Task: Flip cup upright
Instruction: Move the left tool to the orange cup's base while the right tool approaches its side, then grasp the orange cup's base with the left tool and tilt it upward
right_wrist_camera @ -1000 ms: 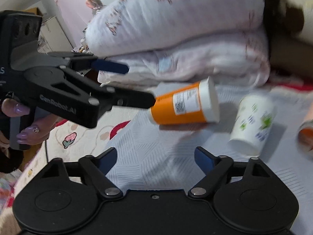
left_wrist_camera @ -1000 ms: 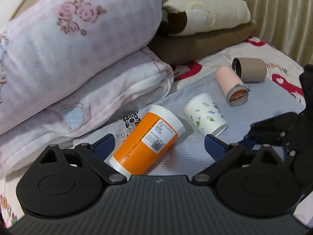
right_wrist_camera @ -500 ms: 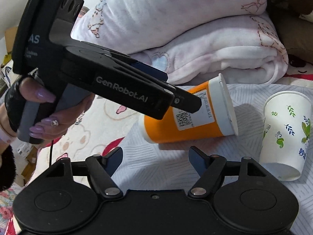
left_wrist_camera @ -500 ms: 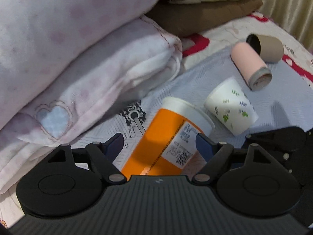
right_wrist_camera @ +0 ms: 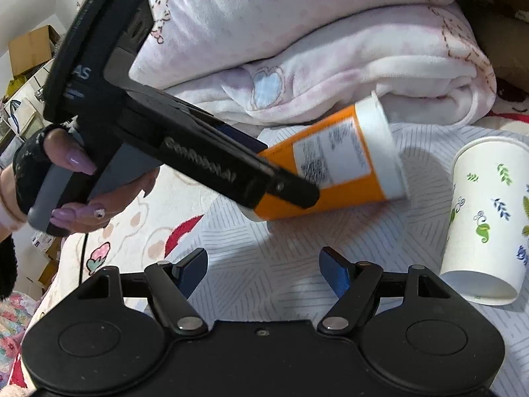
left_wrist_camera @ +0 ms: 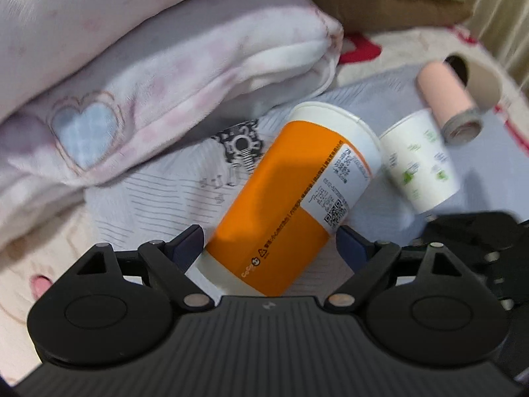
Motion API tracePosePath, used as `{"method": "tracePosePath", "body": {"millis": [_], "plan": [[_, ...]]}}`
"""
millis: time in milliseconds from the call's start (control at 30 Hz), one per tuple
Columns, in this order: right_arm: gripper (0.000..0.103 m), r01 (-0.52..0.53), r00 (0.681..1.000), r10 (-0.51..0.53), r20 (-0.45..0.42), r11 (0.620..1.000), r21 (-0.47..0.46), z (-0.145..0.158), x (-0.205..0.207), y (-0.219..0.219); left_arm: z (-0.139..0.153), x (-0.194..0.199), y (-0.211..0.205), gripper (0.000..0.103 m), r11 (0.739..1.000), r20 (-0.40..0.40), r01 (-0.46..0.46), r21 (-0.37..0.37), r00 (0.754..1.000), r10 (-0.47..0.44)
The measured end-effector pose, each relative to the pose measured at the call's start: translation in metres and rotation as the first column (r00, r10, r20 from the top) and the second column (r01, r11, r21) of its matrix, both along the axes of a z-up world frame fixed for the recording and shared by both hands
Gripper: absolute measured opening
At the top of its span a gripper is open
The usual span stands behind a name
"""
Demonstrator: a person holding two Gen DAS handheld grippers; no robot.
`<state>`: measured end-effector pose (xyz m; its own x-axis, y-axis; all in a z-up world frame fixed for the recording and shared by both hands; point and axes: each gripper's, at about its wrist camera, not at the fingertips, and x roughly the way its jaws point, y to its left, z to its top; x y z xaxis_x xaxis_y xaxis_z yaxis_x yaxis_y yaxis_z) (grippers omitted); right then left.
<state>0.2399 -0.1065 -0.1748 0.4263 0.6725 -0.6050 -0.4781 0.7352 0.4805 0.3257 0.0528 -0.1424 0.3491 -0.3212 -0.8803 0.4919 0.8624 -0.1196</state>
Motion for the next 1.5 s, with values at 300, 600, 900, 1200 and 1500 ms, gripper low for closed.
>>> {"method": "tracePosePath", "body": {"millis": [300, 600, 900, 1200, 1500], "plan": [[0.081, 0.072, 0.997, -0.072, -0.013, 0.997, 0.036, -0.003, 0.005, -0.005, 0.005, -0.007, 0.008, 0.066, 0.981, -0.16, -0.071, -0.18, 0.986, 0.042], [0.084, 0.137, 0.991, -0.137, 0.004, 0.99, 0.016, 0.0, 0.003, -0.009, -0.012, -0.016, 0.012, 0.057, 0.969, -0.192, -0.128, -0.209, 0.977, 0.088], [0.08, 0.137, 0.982, -0.117, 0.148, 0.982, -0.131, -0.003, 0.001, 0.012, -0.013, -0.03, 0.01, 0.057, 0.957, -0.191, -0.181, -0.226, 0.972, 0.139], [0.077, 0.11, 0.98, -0.085, 0.179, 0.985, -0.136, 0.005, -0.021, 0.006, -0.007, -0.063, 0.011, 0.055, 0.944, -0.206, -0.216, -0.251, 0.964, 0.166], [0.076, 0.078, 0.991, -0.062, 0.122, 0.988, -0.136, 0.014, -0.055, -0.01, -0.002, -0.118, 0.004, 0.054, 0.93, -0.178, -0.204, -0.304, 0.972, 0.155]]}}
